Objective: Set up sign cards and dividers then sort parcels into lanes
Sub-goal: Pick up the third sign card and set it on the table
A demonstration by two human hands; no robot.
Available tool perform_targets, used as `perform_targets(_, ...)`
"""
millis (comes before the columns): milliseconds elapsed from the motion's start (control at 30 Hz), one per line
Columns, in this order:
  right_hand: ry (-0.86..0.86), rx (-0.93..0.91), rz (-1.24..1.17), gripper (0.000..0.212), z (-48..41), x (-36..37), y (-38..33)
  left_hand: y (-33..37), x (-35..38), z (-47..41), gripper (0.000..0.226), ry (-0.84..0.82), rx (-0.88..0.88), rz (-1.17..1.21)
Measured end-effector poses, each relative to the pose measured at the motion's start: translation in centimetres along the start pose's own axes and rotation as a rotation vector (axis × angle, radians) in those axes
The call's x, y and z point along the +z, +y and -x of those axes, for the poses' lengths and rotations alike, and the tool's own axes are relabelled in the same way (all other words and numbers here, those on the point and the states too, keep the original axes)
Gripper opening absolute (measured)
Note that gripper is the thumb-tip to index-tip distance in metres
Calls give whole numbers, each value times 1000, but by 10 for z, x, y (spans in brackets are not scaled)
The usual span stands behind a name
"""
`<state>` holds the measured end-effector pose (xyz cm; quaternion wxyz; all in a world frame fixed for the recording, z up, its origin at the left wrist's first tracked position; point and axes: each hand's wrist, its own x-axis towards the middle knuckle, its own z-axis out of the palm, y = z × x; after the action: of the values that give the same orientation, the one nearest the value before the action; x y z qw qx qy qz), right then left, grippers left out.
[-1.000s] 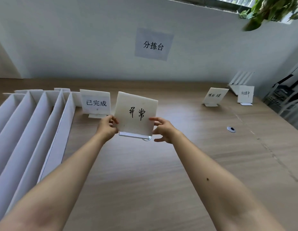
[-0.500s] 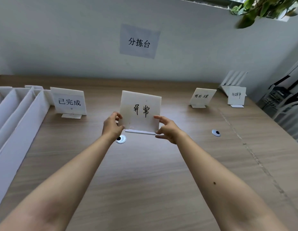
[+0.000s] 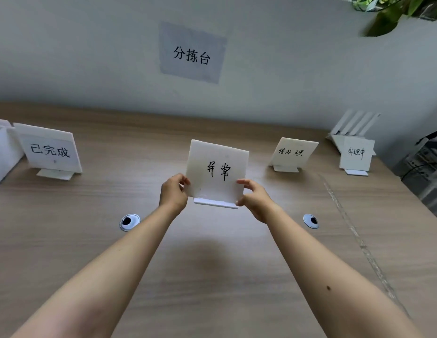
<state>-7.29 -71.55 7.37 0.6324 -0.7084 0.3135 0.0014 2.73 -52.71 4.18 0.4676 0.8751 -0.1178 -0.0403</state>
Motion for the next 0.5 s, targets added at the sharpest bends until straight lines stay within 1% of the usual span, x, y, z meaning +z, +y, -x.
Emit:
perform_targets(67,7,-6,-26,61,-22,-5,1,-5,15,-16,39,-26,-29,2)
perform_targets(267,4,-16,-65,66,-85,-6,7,-19,51,-67,43,-61,-47,5)
perform_targets(500,-43,-56,115,67,-142,-11,11,-33,77,-117,47,-219,-90,40)
